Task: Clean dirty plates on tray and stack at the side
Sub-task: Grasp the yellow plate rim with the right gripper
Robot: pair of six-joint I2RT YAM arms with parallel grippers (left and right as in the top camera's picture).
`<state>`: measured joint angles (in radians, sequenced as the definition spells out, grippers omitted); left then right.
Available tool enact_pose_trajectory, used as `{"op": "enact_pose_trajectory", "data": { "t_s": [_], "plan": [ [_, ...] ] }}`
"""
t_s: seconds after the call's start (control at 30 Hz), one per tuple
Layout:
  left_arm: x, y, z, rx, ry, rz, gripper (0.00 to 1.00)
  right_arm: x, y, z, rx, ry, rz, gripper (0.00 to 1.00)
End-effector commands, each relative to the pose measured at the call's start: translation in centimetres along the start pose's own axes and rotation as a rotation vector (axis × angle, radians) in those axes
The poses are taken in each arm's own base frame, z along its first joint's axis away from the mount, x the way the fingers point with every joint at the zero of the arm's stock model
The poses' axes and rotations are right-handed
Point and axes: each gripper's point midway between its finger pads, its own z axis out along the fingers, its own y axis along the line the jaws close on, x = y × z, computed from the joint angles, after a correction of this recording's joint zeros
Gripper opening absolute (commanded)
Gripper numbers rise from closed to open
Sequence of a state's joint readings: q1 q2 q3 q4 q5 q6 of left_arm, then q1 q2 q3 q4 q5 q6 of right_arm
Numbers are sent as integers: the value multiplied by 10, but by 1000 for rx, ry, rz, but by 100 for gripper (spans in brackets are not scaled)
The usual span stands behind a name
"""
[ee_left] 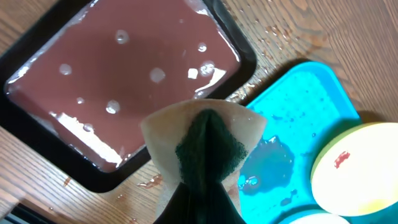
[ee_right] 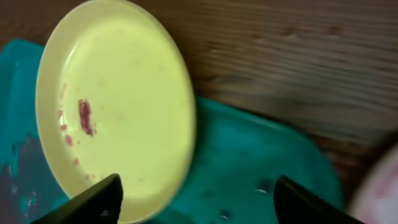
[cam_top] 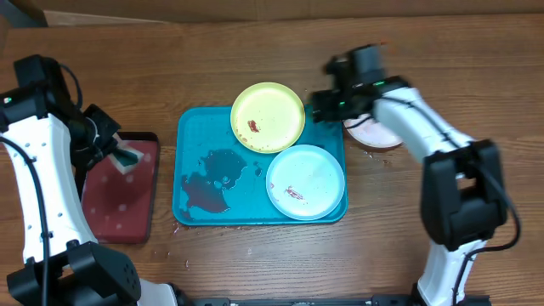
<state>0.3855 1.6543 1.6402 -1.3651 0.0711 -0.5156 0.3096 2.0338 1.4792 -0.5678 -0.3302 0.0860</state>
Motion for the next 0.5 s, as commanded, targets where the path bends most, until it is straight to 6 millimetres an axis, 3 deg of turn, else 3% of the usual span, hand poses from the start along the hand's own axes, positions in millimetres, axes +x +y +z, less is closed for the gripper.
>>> {"op": "enact_pose_trajectory", "data": {
  "t_s": [0.0, 0.07, 0.23, 0.33, 0.47],
  "plan": [
    [4, -7, 4, -1, 11, 59, 4, -17, 4, 5, 168, -92, -4, 79],
    [5, -10, 4, 2, 10, 71, 4, -15, 10, 14, 174, -93, -19, 79],
    [8, -13, 4, 4, 12, 89, 4, 4, -8, 43, 227, -36, 37, 79],
    [7, -14, 4, 5, 9, 90, 4, 17, -8, 57, 195, 10, 45, 77],
    [7, -15, 4, 8, 7, 93, 4, 22, 1, 62, 151, 30, 45, 55]
  ]
}}
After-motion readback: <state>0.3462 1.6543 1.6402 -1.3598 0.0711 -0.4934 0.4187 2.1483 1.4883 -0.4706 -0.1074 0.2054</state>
